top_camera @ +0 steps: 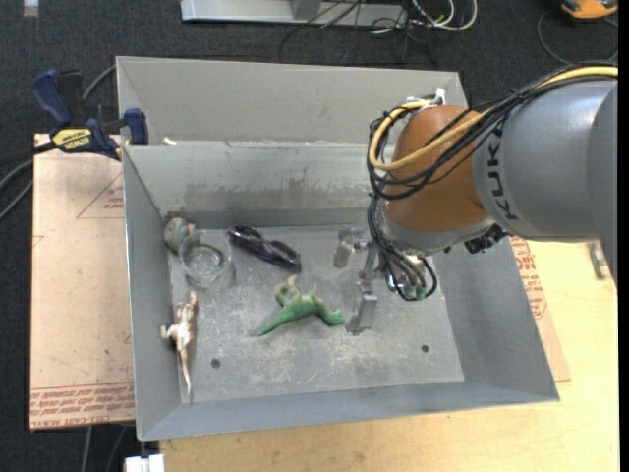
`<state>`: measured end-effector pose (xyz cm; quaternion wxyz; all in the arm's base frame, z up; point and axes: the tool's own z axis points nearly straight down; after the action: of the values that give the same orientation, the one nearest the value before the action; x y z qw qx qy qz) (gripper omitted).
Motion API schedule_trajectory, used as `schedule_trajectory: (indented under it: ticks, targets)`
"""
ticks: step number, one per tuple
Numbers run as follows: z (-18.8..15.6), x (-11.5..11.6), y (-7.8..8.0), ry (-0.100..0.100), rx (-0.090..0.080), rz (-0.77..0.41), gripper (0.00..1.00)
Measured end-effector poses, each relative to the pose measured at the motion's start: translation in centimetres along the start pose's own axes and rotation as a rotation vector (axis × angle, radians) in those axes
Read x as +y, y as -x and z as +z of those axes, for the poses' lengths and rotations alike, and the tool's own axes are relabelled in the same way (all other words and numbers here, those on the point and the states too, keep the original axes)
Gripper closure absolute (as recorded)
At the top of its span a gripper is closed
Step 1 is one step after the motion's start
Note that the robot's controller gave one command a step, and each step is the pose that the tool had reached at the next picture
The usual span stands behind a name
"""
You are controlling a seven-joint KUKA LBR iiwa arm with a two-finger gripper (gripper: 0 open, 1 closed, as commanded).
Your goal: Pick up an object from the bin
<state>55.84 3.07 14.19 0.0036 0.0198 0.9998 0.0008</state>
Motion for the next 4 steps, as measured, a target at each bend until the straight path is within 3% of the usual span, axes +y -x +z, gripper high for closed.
schedule_trajectory:
  ticks: [1,2,3,4]
  targets:
    - [4.2,6.7,-0.2,0.004,0.011,-0.136,0.0]
    - [7.2,5.4,-1.0,0.002,-0.002,0.02,0.0]
    - [7.2,7.3,0.4,0.006,0.006,-0.161,1.0]
    - [7.2,7.3,0.4,0.006,0.006,-0.161,1.0]
